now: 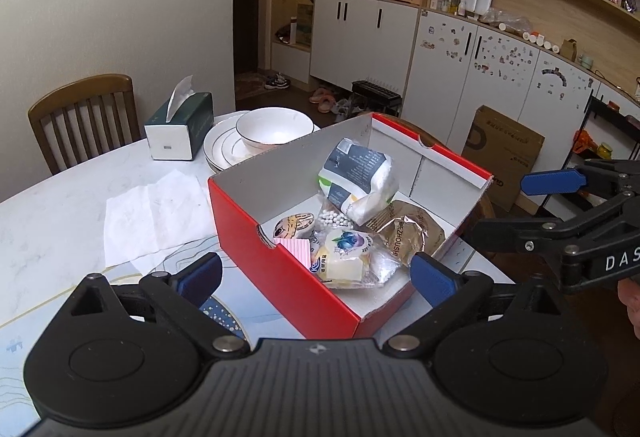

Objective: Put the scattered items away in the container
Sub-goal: 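Withdraw both tools from the red box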

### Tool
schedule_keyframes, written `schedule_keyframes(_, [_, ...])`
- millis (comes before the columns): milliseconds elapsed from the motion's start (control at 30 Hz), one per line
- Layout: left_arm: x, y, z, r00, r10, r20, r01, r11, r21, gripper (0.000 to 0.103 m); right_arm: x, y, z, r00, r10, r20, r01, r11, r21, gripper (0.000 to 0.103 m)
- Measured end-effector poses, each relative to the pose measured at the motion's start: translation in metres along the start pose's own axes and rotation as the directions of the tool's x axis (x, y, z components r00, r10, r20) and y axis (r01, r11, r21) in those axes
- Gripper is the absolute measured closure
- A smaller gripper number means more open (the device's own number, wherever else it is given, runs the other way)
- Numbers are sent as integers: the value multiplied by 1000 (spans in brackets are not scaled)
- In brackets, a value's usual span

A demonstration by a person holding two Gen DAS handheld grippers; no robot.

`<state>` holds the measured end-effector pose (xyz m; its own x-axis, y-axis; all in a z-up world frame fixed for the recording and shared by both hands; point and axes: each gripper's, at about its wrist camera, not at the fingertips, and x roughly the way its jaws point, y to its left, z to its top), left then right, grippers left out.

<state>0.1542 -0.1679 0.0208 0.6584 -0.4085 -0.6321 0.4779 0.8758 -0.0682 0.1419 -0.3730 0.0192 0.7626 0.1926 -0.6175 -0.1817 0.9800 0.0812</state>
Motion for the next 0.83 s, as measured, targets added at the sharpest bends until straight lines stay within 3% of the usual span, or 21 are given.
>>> schedule_keyframes(833, [-3, 13, -11, 1000, 0, -10, 0, 1000, -4, 2, -1, 9, -12, 1000, -8, 0, 8, 999, 41, 2])
